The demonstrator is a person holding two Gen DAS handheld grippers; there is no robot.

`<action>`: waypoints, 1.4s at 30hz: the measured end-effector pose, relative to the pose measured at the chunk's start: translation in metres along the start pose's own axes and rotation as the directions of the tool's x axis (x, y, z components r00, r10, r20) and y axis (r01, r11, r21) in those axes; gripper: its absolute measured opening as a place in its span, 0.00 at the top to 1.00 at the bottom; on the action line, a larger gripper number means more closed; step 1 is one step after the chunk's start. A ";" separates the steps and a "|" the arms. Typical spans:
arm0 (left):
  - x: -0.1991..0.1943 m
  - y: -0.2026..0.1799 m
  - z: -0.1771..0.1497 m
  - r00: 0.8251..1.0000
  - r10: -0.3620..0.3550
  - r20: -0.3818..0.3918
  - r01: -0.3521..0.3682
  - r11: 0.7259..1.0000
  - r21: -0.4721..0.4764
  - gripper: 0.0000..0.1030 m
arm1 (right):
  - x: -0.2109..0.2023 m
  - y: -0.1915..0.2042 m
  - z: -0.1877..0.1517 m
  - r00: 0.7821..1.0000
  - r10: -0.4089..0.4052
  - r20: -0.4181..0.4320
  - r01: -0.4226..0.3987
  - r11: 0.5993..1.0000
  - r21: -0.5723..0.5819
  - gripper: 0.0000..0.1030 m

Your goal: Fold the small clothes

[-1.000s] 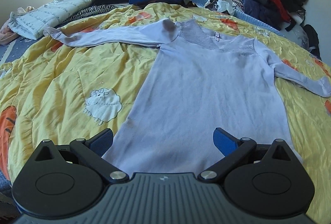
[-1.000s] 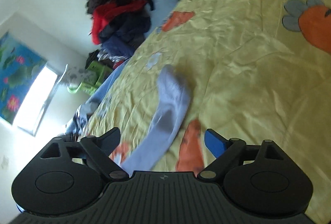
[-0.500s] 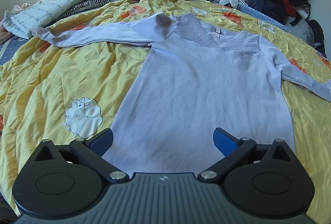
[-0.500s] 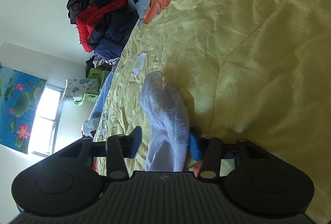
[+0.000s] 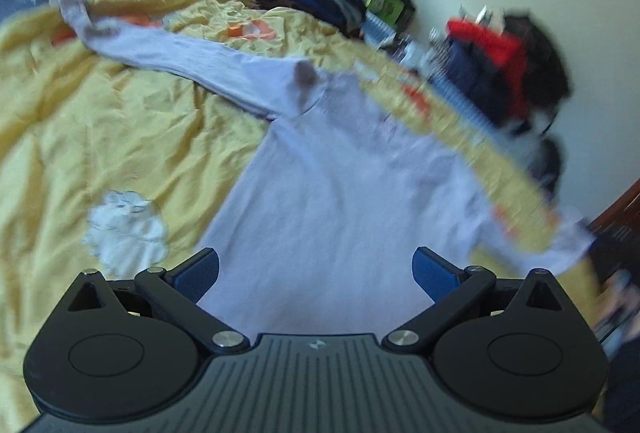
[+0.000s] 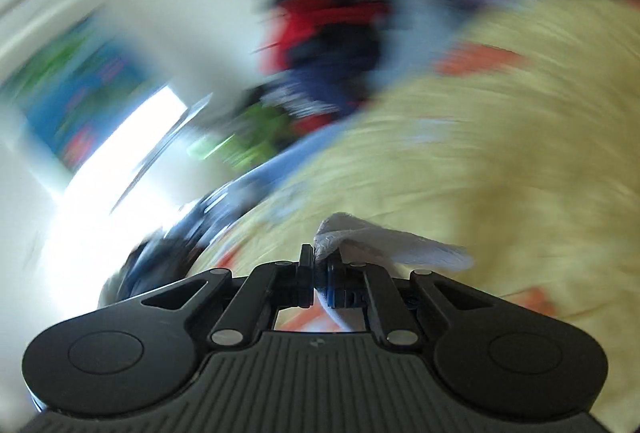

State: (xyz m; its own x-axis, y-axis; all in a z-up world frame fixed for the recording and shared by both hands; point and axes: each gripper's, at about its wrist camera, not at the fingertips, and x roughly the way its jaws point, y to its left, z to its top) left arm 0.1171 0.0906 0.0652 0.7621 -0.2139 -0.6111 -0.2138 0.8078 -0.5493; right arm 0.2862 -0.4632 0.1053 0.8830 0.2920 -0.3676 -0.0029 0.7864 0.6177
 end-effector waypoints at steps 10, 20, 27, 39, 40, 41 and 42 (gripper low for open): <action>0.029 0.051 -0.011 0.928 -0.359 -0.099 0.309 0.892 -0.330 0.00 | -0.007 0.200 -0.260 0.812 0.158 -0.562 -0.494 0.698 -0.518 0.80; 0.056 0.076 -0.023 0.921 -0.357 -0.153 0.250 0.846 -0.471 0.00 | -0.039 0.186 -0.275 0.746 0.192 -0.638 -0.519 0.767 -0.376 0.55; 0.051 0.071 -0.026 0.944 -0.299 -0.142 0.209 0.871 -0.445 0.02 | -0.043 0.165 -0.266 0.769 0.208 -0.604 -0.469 0.827 -0.311 0.52; 0.058 0.070 -0.031 0.962 -0.175 -0.211 0.091 0.930 -0.355 0.99 | -0.051 0.158 -0.258 0.772 0.249 -0.585 -0.468 0.845 -0.258 0.43; 0.058 0.070 -0.030 0.968 -0.144 -0.206 0.069 0.940 -0.333 0.99 | -0.051 0.157 -0.259 0.773 0.247 -0.584 -0.465 0.848 -0.256 0.43; 0.059 0.069 -0.029 0.972 -0.122 -0.201 0.053 0.947 -0.317 0.99 | -0.050 0.157 -0.258 0.772 0.247 -0.586 -0.463 0.850 -0.252 0.43; 0.058 0.067 -0.025 0.972 -0.118 -0.201 0.052 0.951 -0.305 1.00 | -0.050 0.156 -0.258 0.771 0.247 -0.588 -0.462 0.852 -0.248 0.43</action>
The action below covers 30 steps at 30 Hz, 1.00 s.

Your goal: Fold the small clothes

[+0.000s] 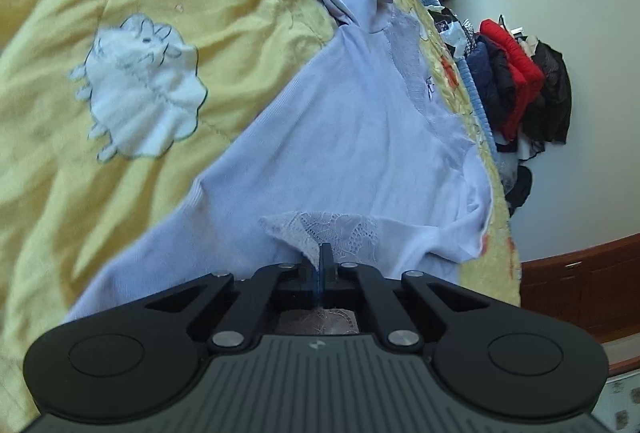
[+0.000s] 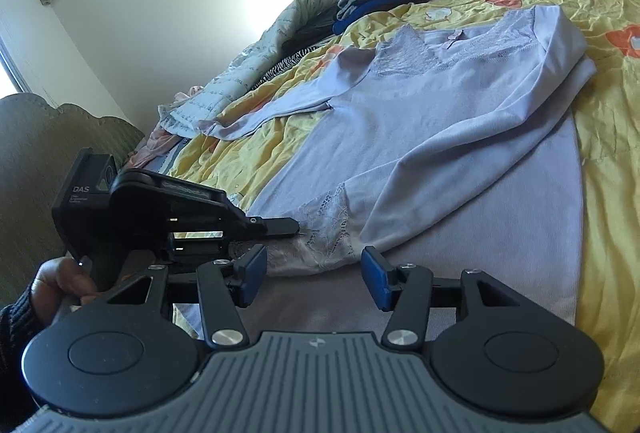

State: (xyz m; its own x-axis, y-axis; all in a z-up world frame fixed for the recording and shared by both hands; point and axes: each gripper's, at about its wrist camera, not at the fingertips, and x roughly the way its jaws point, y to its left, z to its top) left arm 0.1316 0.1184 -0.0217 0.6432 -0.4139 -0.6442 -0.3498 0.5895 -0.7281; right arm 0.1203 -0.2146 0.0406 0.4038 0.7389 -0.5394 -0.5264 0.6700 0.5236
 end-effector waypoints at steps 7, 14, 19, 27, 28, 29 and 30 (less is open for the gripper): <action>-0.084 -0.049 0.009 0.973 -0.177 0.147 0.149 0.971 0.187 1.00 | 0.001 -0.005 -0.003 0.999 -0.021 -0.025 0.021 1.000 0.008 0.40; -0.080 0.021 0.002 0.990 0.056 0.127 -0.055 0.998 -0.011 1.00 | 0.008 -0.015 -0.008 0.998 -0.025 -0.059 0.028 0.999 0.038 0.39; -0.098 0.002 0.004 0.982 -0.023 0.185 0.008 0.996 0.084 1.00 | 0.005 -0.015 -0.005 0.998 -0.032 -0.060 0.033 0.999 0.026 0.36; -0.074 0.026 -0.008 0.992 0.094 0.086 -0.098 0.995 0.036 1.00 | 0.007 -0.028 0.009 0.998 -0.037 -0.046 0.040 0.996 0.074 0.35; -0.073 0.027 -0.010 0.991 0.101 0.084 -0.105 0.994 0.042 1.00 | 0.007 -0.032 0.015 0.998 -0.037 -0.043 0.041 0.996 0.078 0.35; -0.074 0.026 -0.012 0.991 0.104 0.084 -0.109 0.993 0.053 1.00 | 0.008 -0.036 0.022 0.999 -0.033 -0.039 0.036 0.995 0.089 0.35; -0.074 0.026 -0.012 0.991 0.105 0.087 -0.111 0.992 0.064 1.00 | 0.008 -0.042 0.033 0.999 -0.027 -0.031 0.030 0.994 0.102 0.34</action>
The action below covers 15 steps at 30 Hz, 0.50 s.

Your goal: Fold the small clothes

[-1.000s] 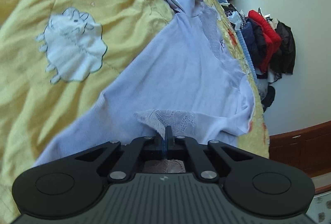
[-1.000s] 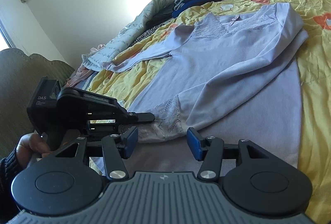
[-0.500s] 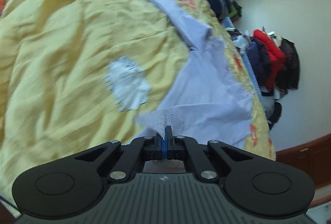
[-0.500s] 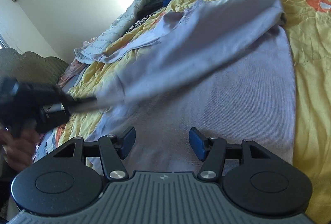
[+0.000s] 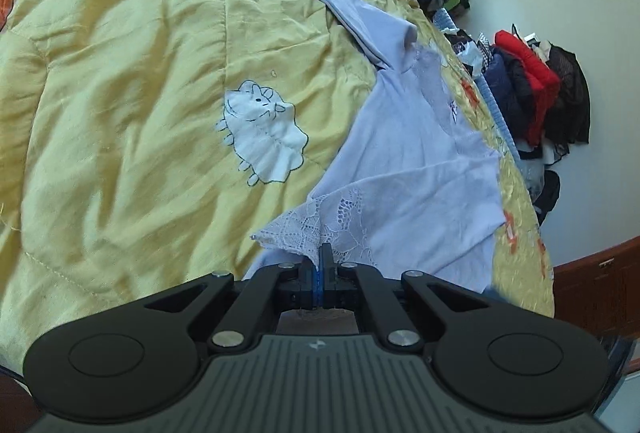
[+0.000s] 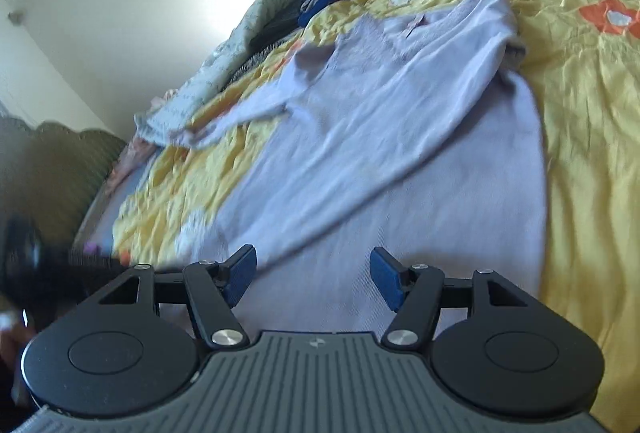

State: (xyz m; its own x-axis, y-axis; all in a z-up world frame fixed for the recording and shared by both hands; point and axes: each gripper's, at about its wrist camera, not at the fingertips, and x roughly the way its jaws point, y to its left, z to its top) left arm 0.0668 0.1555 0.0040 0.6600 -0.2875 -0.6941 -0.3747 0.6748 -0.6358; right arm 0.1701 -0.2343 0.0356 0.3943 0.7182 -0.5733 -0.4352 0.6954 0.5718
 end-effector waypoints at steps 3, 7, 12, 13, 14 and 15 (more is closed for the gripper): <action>0.003 0.002 0.002 1.000 0.014 -0.003 -0.014 1.000 0.008 1.00 | 0.005 -0.017 0.047 0.998 0.042 0.048 -0.045 0.996 0.071 0.30; 0.010 0.004 -0.003 0.999 0.031 -0.025 -0.031 0.999 0.007 1.00 | 0.036 -0.055 0.114 0.995 0.055 0.083 -0.072 0.974 0.215 0.22; 0.010 0.009 -0.007 1.000 0.013 -0.023 -0.013 1.000 -0.003 1.00 | 0.063 -0.114 0.142 0.991 -0.119 0.063 0.091 0.935 0.343 0.33; 0.010 0.010 -0.007 1.000 0.005 -0.024 -0.006 1.000 -0.007 1.00 | 0.058 -0.132 0.138 0.987 -0.130 0.089 0.086 0.919 0.385 0.35; 0.010 0.012 -0.007 1.000 0.000 -0.024 0.000 1.000 -0.007 1.00 | 0.053 -0.151 0.134 0.989 -0.086 0.120 0.023 0.894 0.448 0.43; 0.010 0.012 -0.007 1.000 -0.005 -0.025 0.004 1.000 -0.005 0.99 | 0.050 -0.170 0.127 0.990 -0.028 0.138 -0.048 0.854 0.518 0.50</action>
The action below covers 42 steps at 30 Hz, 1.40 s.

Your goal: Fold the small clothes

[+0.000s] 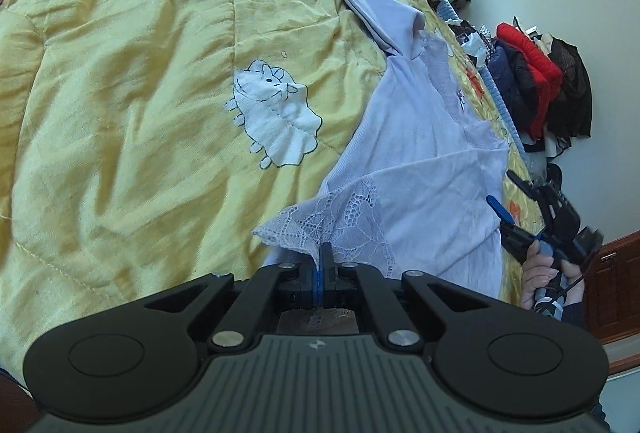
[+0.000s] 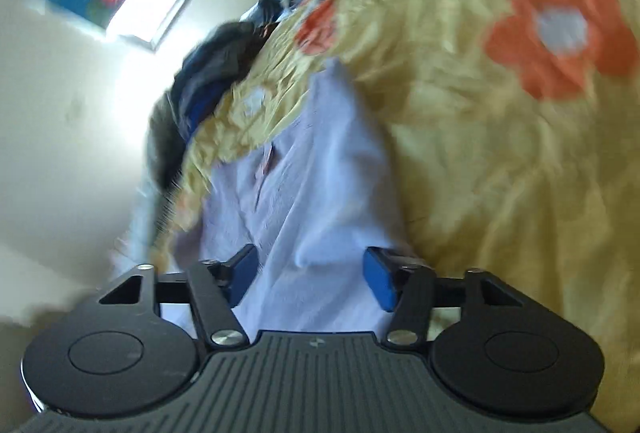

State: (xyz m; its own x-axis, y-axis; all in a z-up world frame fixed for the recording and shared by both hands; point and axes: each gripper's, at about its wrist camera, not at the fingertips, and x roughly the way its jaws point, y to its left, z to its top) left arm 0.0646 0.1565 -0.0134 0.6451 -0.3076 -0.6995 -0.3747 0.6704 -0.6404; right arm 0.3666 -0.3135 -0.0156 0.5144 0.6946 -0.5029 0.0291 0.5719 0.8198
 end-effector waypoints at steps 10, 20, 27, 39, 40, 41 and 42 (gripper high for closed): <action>-0.032 -0.014 0.010 1.000 -0.005 0.026 0.001 0.992 0.126 0.99 | -0.021 0.044 -0.001 0.995 0.095 0.018 -0.093 0.993 -0.074 0.29; -0.016 -0.083 -0.022 0.990 -0.013 0.143 -0.068 0.835 0.547 0.86 | 0.026 0.057 0.040 0.998 -0.063 0.016 0.064 0.991 -0.120 0.22; 0.019 -0.071 -0.036 0.995 0.058 0.080 -0.093 0.832 0.548 0.82 | 0.051 0.042 0.046 0.985 -0.173 -0.001 0.170 0.970 -0.176 0.32; -0.014 -0.044 0.017 0.979 0.018 0.202 -0.090 0.931 0.353 0.64 | 0.036 0.074 0.010 0.996 -0.094 0.008 0.093 0.971 -0.220 0.27; -0.020 -0.033 0.035 0.969 0.016 0.245 -0.089 0.952 0.291 0.41 | 0.029 0.077 -0.005 0.999 -0.032 -0.024 0.026 0.975 -0.219 0.24; -0.025 -0.020 0.056 0.955 0.021 0.295 -0.089 0.972 0.219 0.28 | 0.025 0.079 -0.021 0.998 0.007 -0.062 -0.020 0.974 -0.226 0.21; -0.032 -0.005 0.081 0.930 0.038 0.366 -0.092 0.987 0.130 0.17 | 0.021 0.081 -0.039 0.995 0.026 -0.098 -0.049 0.969 -0.243 0.20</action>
State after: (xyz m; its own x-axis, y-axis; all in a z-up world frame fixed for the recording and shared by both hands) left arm 0.0997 0.2172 0.0377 0.8293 -0.0129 -0.5586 -0.3428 0.7777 -0.5269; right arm 0.3459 -0.2357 0.0295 0.4287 0.7486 -0.5058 -0.2057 0.6261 0.7522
